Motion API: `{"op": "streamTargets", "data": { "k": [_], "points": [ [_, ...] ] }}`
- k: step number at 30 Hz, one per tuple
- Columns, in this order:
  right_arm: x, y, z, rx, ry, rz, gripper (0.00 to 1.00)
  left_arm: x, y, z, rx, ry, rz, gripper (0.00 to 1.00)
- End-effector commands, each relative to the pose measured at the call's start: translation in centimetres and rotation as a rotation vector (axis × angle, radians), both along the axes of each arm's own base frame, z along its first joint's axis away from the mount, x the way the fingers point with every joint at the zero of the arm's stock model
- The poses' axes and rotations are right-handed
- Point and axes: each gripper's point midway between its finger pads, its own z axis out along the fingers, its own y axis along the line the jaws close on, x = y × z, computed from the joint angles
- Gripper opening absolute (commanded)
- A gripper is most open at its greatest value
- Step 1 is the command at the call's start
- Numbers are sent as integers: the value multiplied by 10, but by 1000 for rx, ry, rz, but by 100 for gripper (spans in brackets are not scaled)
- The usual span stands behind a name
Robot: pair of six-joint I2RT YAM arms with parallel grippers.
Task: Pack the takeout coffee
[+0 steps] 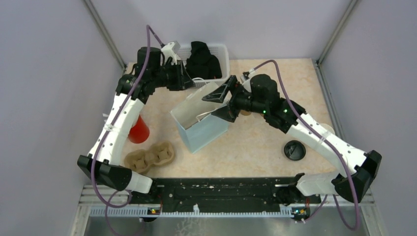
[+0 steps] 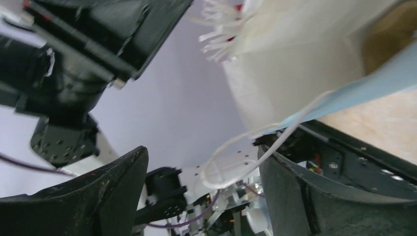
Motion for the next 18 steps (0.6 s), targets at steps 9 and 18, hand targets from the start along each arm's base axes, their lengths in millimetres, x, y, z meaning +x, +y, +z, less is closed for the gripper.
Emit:
{"op": "streamTargets", "data": {
  "k": [9,18],
  "points": [
    [24,13,100,202,-250,-212,4,-29,4,52,-137,-67,49,9],
    [6,-6,185,155,-519,-105,0,-54,17,157,-291,-256,112,0]
  ]
}}
